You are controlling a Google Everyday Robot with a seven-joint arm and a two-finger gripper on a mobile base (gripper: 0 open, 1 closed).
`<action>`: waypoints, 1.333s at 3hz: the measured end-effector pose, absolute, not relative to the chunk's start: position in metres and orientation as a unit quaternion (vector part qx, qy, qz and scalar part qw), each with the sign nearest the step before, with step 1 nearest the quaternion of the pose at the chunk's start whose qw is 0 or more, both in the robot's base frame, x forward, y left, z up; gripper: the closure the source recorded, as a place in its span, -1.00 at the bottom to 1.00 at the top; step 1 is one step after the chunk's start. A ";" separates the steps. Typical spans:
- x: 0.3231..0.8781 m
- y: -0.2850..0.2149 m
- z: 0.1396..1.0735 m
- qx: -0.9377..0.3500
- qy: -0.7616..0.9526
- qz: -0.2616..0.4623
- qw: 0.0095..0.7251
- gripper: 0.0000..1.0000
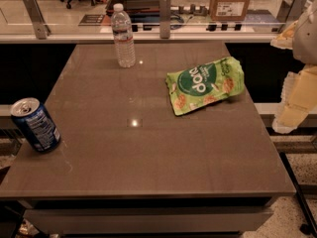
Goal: Move green rice chip bag near pepsi can
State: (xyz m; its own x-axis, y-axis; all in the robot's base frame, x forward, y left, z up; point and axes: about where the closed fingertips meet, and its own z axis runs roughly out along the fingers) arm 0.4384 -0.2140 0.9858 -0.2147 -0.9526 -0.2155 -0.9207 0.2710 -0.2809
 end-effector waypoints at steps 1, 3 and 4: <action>0.444 -0.212 0.984 -0.603 0.776 -0.050 0.177 -1.00; 0.490 -0.193 0.949 -0.602 0.773 -0.058 0.189 -1.00; 0.525 -0.178 0.928 -0.609 0.765 -0.049 0.203 -1.00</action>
Offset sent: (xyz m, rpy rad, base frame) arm 0.0565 0.0210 -0.0411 -0.0339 -0.0296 0.0012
